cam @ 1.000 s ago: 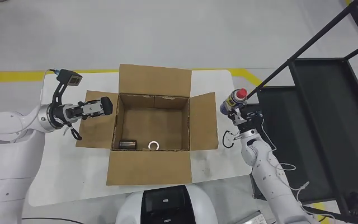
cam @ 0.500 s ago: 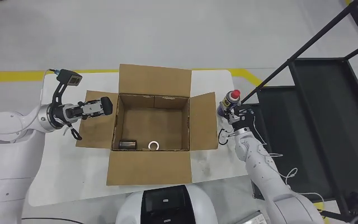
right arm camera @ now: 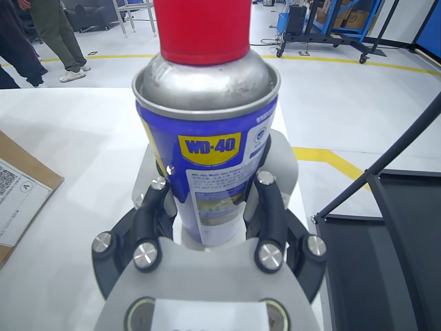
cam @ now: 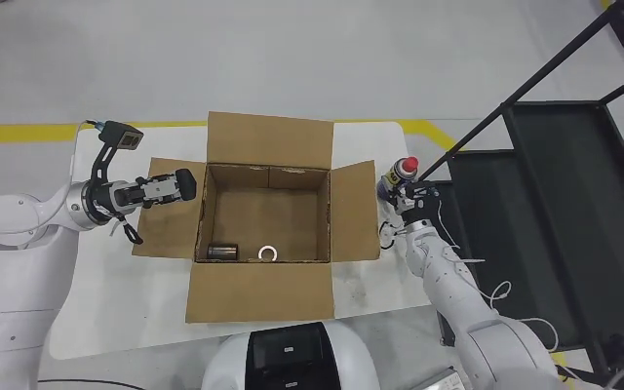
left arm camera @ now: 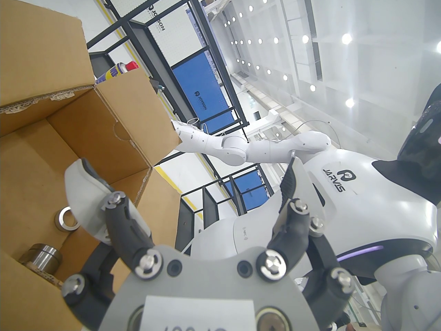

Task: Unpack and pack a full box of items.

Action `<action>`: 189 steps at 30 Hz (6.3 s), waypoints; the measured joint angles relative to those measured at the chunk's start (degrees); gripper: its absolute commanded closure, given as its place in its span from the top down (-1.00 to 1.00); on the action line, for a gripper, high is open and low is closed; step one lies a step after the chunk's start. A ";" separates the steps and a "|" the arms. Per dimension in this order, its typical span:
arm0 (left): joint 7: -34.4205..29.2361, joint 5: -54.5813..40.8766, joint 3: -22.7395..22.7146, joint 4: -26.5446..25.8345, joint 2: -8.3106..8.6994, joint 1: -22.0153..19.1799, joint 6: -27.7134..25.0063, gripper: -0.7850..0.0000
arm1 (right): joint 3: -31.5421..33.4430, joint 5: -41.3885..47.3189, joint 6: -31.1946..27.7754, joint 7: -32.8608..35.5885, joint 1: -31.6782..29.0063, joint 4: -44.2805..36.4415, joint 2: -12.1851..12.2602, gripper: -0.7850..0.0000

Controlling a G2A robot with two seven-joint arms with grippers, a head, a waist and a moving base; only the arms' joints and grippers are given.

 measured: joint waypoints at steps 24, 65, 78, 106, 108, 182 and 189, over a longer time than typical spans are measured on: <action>0.00 0.00 0.00 0.00 0.00 0.00 0.00 1.00 | 8.73 -1.61 3.97 -7.81 -15.03 -27.39 3.70 1.00; 0.00 0.00 0.00 0.00 0.00 0.00 0.00 1.00 | -3.78 1.72 -24.31 73.72 -21.52 -83.84 6.91 1.00; 0.00 0.00 0.00 0.00 0.00 0.00 0.00 1.00 | -4.08 2.34 -23.15 74.50 -21.31 -84.47 6.82 1.00; 0.00 0.00 0.00 0.00 0.00 0.00 0.00 1.00 | -36.09 17.45 -5.91 108.21 15.53 -55.70 -2.10 1.00; 0.00 0.00 0.00 0.00 0.00 0.00 0.00 1.00 | -36.08 17.44 -5.93 108.22 15.51 -55.73 -2.09 1.00; 0.00 0.00 0.00 0.00 0.00 0.00 0.00 1.00 | -45.66 20.16 -9.63 101.10 23.13 -42.84 -8.02 1.00; 0.00 0.00 0.00 0.00 0.00 0.00 0.00 1.00 | -51.34 20.96 -8.97 97.18 26.75 -34.18 -13.26 1.00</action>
